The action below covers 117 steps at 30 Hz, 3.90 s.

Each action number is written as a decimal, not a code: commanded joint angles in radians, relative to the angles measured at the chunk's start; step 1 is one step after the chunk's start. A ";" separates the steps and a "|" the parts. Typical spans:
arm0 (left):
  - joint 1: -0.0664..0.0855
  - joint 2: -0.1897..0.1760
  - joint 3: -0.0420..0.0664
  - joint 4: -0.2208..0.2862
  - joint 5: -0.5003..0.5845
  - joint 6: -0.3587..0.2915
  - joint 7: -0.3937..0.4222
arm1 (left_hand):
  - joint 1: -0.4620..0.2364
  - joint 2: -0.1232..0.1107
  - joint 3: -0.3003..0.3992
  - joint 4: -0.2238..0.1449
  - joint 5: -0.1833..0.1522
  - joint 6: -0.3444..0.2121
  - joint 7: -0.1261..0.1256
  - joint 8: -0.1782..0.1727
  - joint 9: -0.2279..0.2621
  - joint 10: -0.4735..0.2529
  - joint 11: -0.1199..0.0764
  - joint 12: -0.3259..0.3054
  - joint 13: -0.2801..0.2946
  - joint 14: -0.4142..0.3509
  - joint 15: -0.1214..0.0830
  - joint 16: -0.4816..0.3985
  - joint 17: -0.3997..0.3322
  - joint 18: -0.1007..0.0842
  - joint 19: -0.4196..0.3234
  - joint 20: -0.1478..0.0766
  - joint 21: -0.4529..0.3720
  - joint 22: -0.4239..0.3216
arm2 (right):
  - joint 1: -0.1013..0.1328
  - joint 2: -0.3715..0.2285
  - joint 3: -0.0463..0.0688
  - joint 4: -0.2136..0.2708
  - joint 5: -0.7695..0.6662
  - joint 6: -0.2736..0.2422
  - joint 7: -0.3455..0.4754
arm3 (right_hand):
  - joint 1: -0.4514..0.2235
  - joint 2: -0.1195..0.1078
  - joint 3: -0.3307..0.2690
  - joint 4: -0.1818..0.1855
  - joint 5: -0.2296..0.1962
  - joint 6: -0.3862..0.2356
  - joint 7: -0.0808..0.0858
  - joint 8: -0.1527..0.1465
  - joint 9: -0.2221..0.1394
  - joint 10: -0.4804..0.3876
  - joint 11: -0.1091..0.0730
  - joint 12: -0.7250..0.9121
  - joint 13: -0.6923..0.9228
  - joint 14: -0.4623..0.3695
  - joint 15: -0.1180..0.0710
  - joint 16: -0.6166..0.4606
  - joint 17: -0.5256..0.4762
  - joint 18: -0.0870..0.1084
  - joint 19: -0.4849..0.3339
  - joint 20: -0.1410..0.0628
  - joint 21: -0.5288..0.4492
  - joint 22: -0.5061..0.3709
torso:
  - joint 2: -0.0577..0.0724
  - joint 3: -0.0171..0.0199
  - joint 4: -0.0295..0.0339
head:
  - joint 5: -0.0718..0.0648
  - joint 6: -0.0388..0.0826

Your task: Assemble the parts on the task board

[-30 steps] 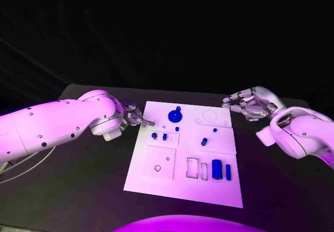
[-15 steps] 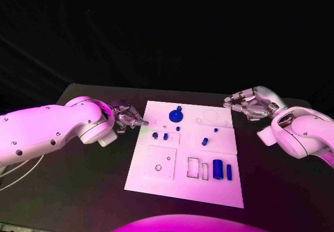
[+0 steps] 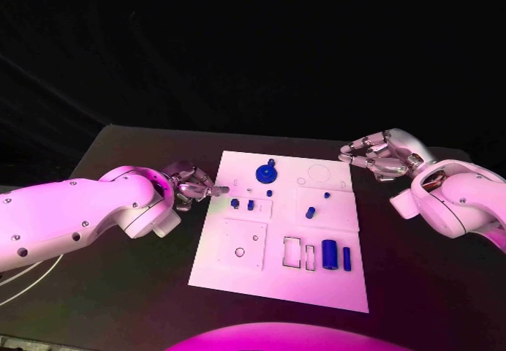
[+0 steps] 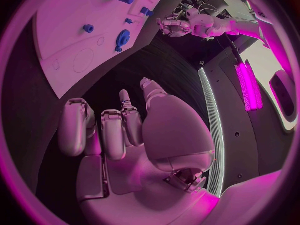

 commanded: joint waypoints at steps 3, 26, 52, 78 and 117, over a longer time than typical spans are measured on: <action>-0.015 0.009 0.001 0.007 -0.048 -0.018 -0.043 | -0.015 -0.002 0.011 -0.001 0.000 0.011 -0.001 0.009 -0.003 0.012 -0.001 0.009 0.007 0.089 -0.009 0.011 0.207 -0.010 0.015 -0.003 0.015 0.019 | -0.001 0.001 0.000 -0.001 -0.006 0.000 0.005 | -0.008 -0.002 -0.007 -0.001 0.003 -0.007 0.000 0.005 0.001 -0.003 -0.004 0.001 0.091 0.059 0.002 -0.004 0.130 0.019 -0.002 -0.002 -0.002 0.039 | -0.001 -0.0002 0.0013 | 0.000 0.000; -0.026 0.063 0.001 -0.005 -0.078 0.020 -0.077 | -0.016 -0.001 0.023 -0.003 0.000 0.014 -0.004 0.016 -0.005 0.009 -0.004 0.005 -0.002 0.088 -0.011 0.010 0.206 -0.011 0.017 -0.005 0.018 0.022 | -0.006 -0.001 0.000 0.002 -0.006 0.001 0.007 | -0.008 -0.002 -0.007 -0.001 0.003 -0.007 0.000 0.005 0.001 -0.003 -0.004 0.001 0.091 0.059 0.002 -0.004 0.130 0.019 -0.002 -0.002 -0.002 0.039 | 0.000 0.0000 0.0004 | -0.002 0.000; -0.026 0.112 0.002 -0.056 -0.079 0.054 -0.103 | 0.005 -0.003 0.047 -0.006 0.000 0.009 -0.004 0.024 -0.010 0.003 -0.004 0.000 -0.010 0.088 -0.011 0.010 0.206 -0.011 0.015 -0.007 0.018 0.022 | -0.007 -0.003 0.000 0.006 -0.010 0.000 0.005 | -0.011 -0.002 -0.011 0.000 0.004 -0.008 0.000 0.005 0.001 -0.002 -0.004 0.002 0.091 0.059 0.002 -0.005 0.130 0.019 -0.002 -0.002 -0.003 0.038 | 0.000 0.0004 0.0003 | -0.004 -0.002; -0.026 0.135 0.003 -0.073 -0.078 0.065 -0.102 | 0.048 0.006 0.085 -0.010 0.000 0.014 -0.008 0.042 -0.016 0.005 -0.008 0.001 -0.012 0.089 -0.014 0.013 0.211 -0.011 0.015 -0.008 0.021 0.028 | -0.007 -0.002 0.000 0.008 -0.010 0.001 0.004 | -0.011 -0.002 -0.012 0.000 0.005 -0.009 0.000 0.005 0.002 -0.002 -0.004 0.002 0.091 0.059 0.002 -0.004 0.130 0.019 -0.002 -0.002 -0.003 0.039 | 0.000 0.0008 0.0004 | -0.007 -0.001; -0.026 0.146 0.005 -0.083 -0.039 0.064 -0.091 | 0.176 0.076 0.384 -0.066 0.001 -0.014 -0.017 0.125 -0.007 0.008 -0.018 -0.018 -0.034 0.091 -0.024 0.017 0.218 -0.012 0.014 -0.016 0.027 0.038 | -0.007 -0.005 0.000 0.012 -0.016 0.005 0.001 | -0.011 0.000 -0.013 0.000 0.006 -0.009 0.000 0.005 0.002 -0.002 -0.004 0.003 0.092 0.060 0.002 -0.003 0.131 0.019 -0.001 -0.002 -0.002 0.040 | 0.000 0.0007 0.0007 | -0.011 -0.005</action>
